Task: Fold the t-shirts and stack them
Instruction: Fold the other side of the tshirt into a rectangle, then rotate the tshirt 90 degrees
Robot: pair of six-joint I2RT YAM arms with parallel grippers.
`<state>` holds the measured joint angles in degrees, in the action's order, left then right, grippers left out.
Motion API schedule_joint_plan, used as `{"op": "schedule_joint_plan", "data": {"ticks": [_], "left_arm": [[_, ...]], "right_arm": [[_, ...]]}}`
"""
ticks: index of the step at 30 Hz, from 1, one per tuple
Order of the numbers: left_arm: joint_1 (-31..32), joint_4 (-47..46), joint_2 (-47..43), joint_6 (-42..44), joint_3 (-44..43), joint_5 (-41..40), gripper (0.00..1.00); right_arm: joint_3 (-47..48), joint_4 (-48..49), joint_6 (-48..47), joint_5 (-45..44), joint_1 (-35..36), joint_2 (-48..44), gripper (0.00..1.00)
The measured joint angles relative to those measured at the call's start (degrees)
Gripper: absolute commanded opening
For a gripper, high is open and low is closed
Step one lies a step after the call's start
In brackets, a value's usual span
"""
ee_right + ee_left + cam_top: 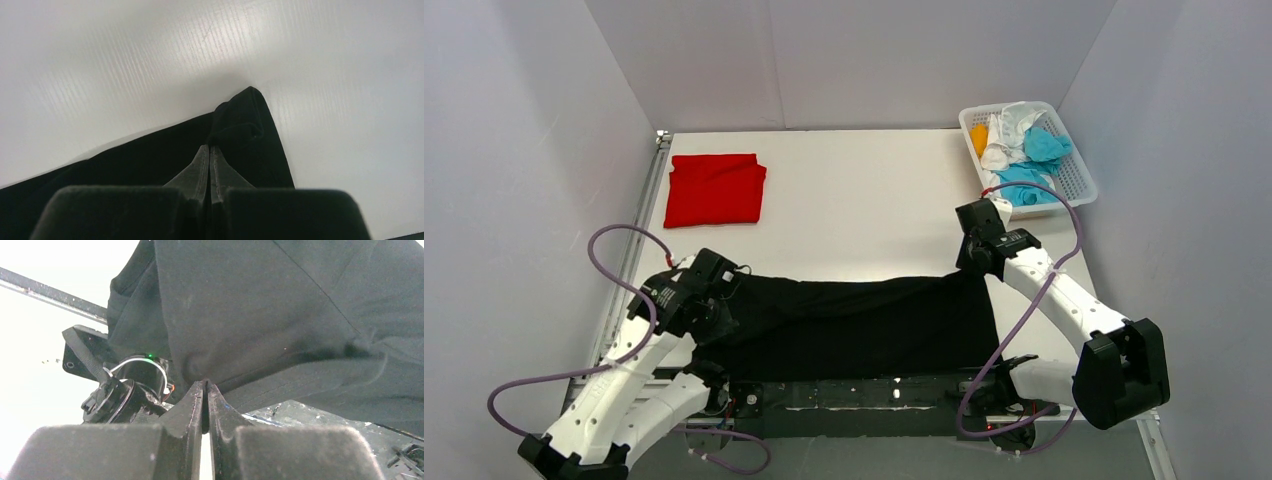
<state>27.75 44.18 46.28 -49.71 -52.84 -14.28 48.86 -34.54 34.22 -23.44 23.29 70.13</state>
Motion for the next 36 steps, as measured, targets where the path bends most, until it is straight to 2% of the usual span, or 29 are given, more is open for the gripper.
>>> {"op": "schedule_joint_plan", "data": {"ticks": [4, 5, 8, 10, 11, 12, 13, 15, 16, 18, 22, 27, 32, 36], "left_arm": [[0.22, 1.68, -2.05, -2.51, 1.9, 0.42, 0.07], [0.31, 1.73, -1.97, -3.15, 3.34, 1.11, 0.11], [0.61, 1.84, -1.77, -4.55, 8.07, 3.26, 0.31], [0.68, 1.57, -2.45, -5.42, 10.23, 4.35, 0.5], [0.72, 0.52, -3.34, -6.32, 10.34, 5.07, 0.63], [0.76, -0.5, -4.7, -6.73, 10.29, 5.84, 0.87], [0.79, -1.68, -6.29, -7.04, 10.03, 6.62, 0.97], [0.9, -3.28, -8.76, -6.38, 8.44, 7.91, 0.98], [0.9, -3.02, -9.51, -5.88, 7.72, 8.15, 0.98], [0.98, -2.32, -9.29, -4.63, 6.82, 8.61, 0.98], [1.01, -1.36, -1.44, -1.62, 4.17, 9.11, 0.98], [-0.74, -8.9, 13.42, 1.25, 2.14, 9.51, 0.98], [-11.96, -23.41, 26.64, 1.73, 5.33, 19.96, 0.98], [-14.1, -30.67, 38.93, 1.97, 5.07, 24.74, 0.98]], "right_arm": [[0.0, -0.74, -0.13, 0.07, 0.0, -0.07, 0.01], [0.0, -0.92, -0.09, 0.09, 0.0, -0.09, 0.04], [-0.72, -1.18, 0.61, 0.26, 0.0, -0.59, 0.07], [-2.27, -1.57, 1.9, 0.37, 0.0, -1.33, 0.2], [-3.43, -1.92, 3.08, 0.39, 0.02, -1.99, 0.26], [-4.57, -2.84, 4.48, 0.28, 0.04, -2.8, 0.34], [-5.66, -4.09, 5.86, 0.09, 0.09, -3.8, 0.4], [-7.41, -7.17, 8.59, -0.63, 0.11, -6.34, 0.65], [-7.85, -8.5, 9.7, -0.9, 0.11, -7.54, 0.73], [-8.17, -11.17, 11.47, -1.75, 0.09, -10.56, 0.79], [-7.08, -12.17, 11.21, -0.96, 0.09, -14.34, 0.83], [-5.53, -4.04, 5.84, 9.11, 0.11, -14.05, 0.85], [-5.35, 5.6, 2.45, 20.22, 0.94, -5.6, 0.85], [-5.25, 9.11, 1.25, 24.04, 1.46, 2.89, 0.83]]}}
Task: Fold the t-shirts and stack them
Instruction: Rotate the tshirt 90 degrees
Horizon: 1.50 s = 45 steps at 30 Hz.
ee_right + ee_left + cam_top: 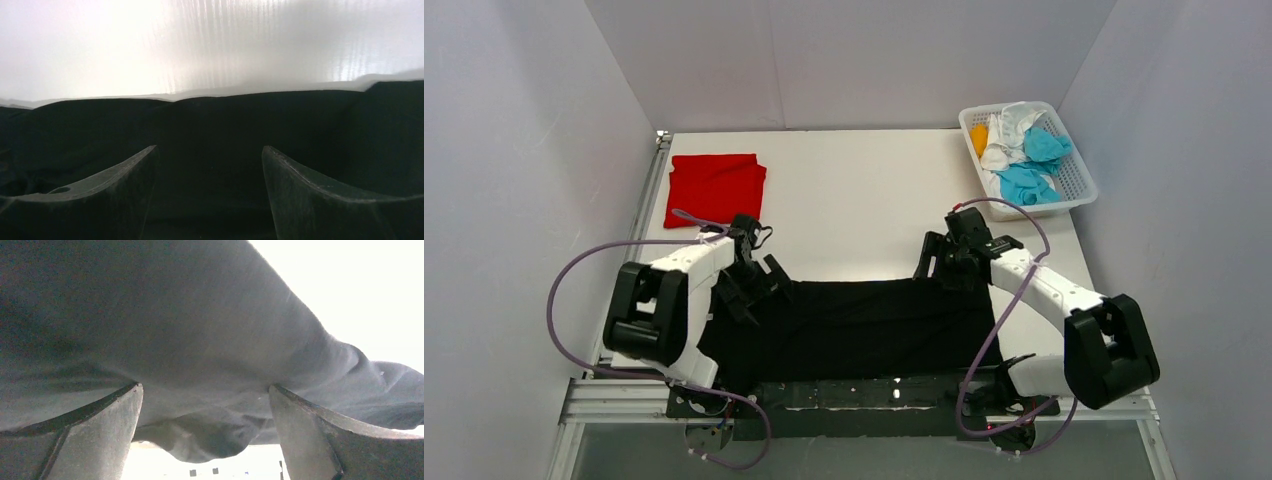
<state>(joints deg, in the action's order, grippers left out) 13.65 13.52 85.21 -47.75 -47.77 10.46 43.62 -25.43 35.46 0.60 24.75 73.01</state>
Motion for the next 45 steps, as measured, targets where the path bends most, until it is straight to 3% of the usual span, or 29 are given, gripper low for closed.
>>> {"op": "schedule_joint_plan", "data": {"ticks": [5, 11, 13, 17, 19, 20, 23, 28, 37, 41, 45], "left_arm": [[-0.37, -1.2, 10.97, 0.07, -6.01, 3.67, 0.98], [-0.15, 2.29, 27.5, -1.66, -25.18, 8.52, 0.98], [0.37, 6.49, 36.7, -1.79, -38.38, 10.36, 0.98], [2.12, 13.86, 56.76, -2.71, -73.7, 14.95, 0.98], [3.52, 10.34, 67.14, -3.98, -94.49, 16.39, 0.98], [4.13, 5.68, 69.75, -4.83, -98.84, 16.5, 0.98], [6.12, -9.92, 72.0, -8.81, -99.19, 16.28, 0.98], [8.11, -20.52, 73.64, -9.79, -99.49, 13.7, 0.98], [8.96, -25.86, 74.84, -8.87, -100.15, 8.96, 0.98], [8.55, -27.26, 75.65, -9.57, -101.04, 6.36, 0.98], [8.15, -27.39, 76.04, -10.43, -102.33, -1.97, 0.98]], "right_arm": [[0.0, 1.95, -1.05, 2.67, 0.02, 5.57, 0.82], [0.0, 2.86, -2.4, 4.83, 0.02, 8.04, 0.82], [0.0, 3.06, -2.73, 6.43, 0.02, 8.72, 0.82], [-0.44, 3.76, -3.69, 10.23, 0.39, 9.14, 0.81], [-0.79, 4.5, -4.7, 12.44, 1.68, 9.18, 0.81], [-0.83, 4.83, -5.16, 13.57, 2.54, 9.29, 0.81], [-0.22, 6.36, -7.17, 17.94, 7.63, 10.95, 0.81], [4.7, 7.67, -10.14, 23.8, 17.18, 16.17, 0.8], [22.38, 8.07, -14.88, 32.85, 21.4, 32.3, 0.8], [24.2, 7.63, -16.17, 31.3, 21.4, 33.51, 0.81], [23.85, 7.56, -16.24, 27.52, 21.11, 32.17, 0.83]]}}
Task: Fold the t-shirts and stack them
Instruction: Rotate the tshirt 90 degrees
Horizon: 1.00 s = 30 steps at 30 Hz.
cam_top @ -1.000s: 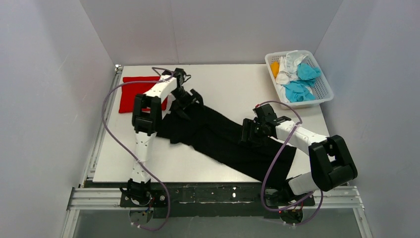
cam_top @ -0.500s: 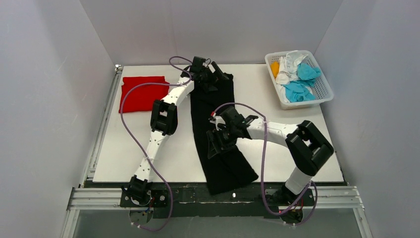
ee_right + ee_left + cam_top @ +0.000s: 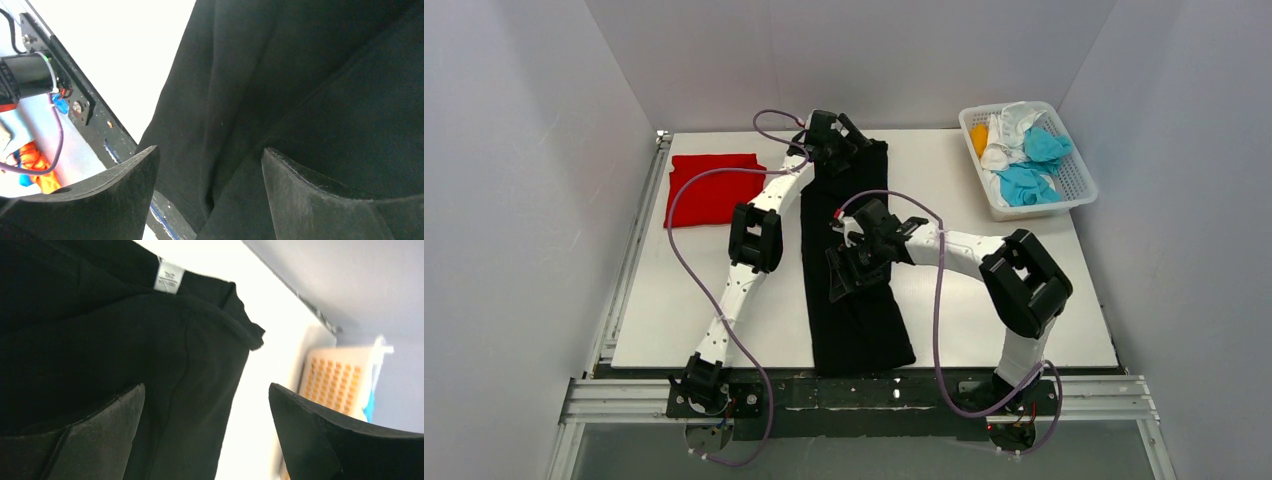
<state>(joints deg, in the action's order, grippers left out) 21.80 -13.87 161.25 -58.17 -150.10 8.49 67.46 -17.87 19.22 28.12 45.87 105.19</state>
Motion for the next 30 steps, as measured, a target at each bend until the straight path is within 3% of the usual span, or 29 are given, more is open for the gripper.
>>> {"op": "schedule_joint_plan", "data": {"ticks": [12, 20, 26, 30], "left_arm": [[-0.26, 1.53, 0.13, -0.35, -1.22, -23.91, 0.98], [-0.7, 2.27, -0.83, 3.3, -0.83, -24.04, 0.98], [-1.03, 9.25, -15.69, 10.23, 15.93, -14.99, 0.98], [1.92, 17.42, -39.91, 14.64, 38.42, -12.66, 0.98]], "right_arm": [[-14.93, 1.22, 10.8, -14.8, -1.99, -26.03, 0.91], [-17.7, -3.15, 16.63, -25.11, -2.73, -31.91, 0.93], [-18.62, -6.88, 19.76, -28.85, -3.91, -36.83, 0.9], [-22.36, -9.66, 22.69, -29.35, -4.48, -39.28, 0.84]]}}
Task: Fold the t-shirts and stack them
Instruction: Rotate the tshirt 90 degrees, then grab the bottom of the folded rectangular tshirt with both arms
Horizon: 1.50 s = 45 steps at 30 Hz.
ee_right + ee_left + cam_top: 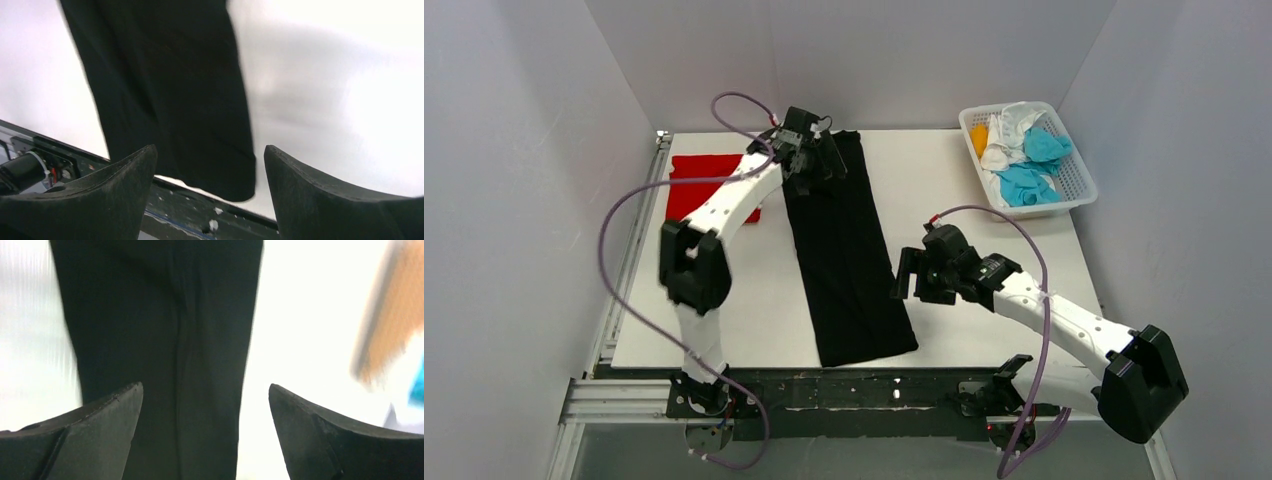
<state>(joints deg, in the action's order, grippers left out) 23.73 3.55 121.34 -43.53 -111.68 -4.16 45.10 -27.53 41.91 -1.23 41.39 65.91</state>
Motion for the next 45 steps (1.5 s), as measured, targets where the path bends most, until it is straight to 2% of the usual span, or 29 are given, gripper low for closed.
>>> {"op": "schedule_joint_plan", "data": {"ticks": [4, 7, 9, 11, 13, 16, 23, 27, 30, 34, 45], "left_arm": [[6.12, 4.42, -29.79, -0.04, 24.81, 2.25, 0.98], [9.49, 7.85, -47.8, -1.73, 40.87, 4.83, 0.98], [10.93, 10.49, -54.53, -3.34, 49.66, 5.7, 0.98], [12.55, 11.5, -56.81, -5.29, 56.61, 6.21, 0.98], [14.91, 12.04, -56.68, -7.32, 63.21, 7.02, 0.98], [17.7, 11.91, -55.17, -9.62, 67.78, 8.66, 0.92], [22.23, 7.72, -47.43, -12.68, 68.19, 11.87, 0.85], [25.31, 5.6, -44.68, -14.29, 68.87, 13.0, 0.82], [27.67, 3.54, -43.1, -15.74, 70.23, 13.77, 0.75], [29.27, 1.03, -40.17, -17.88, 71.49, 14.58, 0.73], [29.64, -1.68, -42.49, -19.43, 71.95, 13.46, 0.67]], "right_arm": [[-5.95, -2.64, 2.43, 1.25, -0.83, -3.67, 0.81], [-10.95, -3.5, 4.26, 2.75, -1.42, -7.78, 0.76], [-13.4, -3.23, 5.25, 4.13, -1.66, -9.22, 0.73], [-15.13, -2.08, 6.43, 5.95, -1.79, -8.94, 0.7], [-15.28, -1.55, 7.04, 6.38, -1.9, -8.13, 0.67], [-15.23, 0.35, 8.0, 6.56, -1.95, -5.4, 0.64], [-15.23, 1.14, 10.43, 7.41, -1.99, -1.18, 0.54], [-16.81, 2.62, 11.96, 9.51, -2.01, -1.86, 0.52], [-18.34, 2.75, 12.87, 10.95, -2.01, -3.08, 0.49], [-19.8, 4.52, 13.9, 13.03, -2.01, -4.07, 0.46], [-20.48, 6.54, 14.91, 15.39, -2.01, -4.17, 0.4]]}}
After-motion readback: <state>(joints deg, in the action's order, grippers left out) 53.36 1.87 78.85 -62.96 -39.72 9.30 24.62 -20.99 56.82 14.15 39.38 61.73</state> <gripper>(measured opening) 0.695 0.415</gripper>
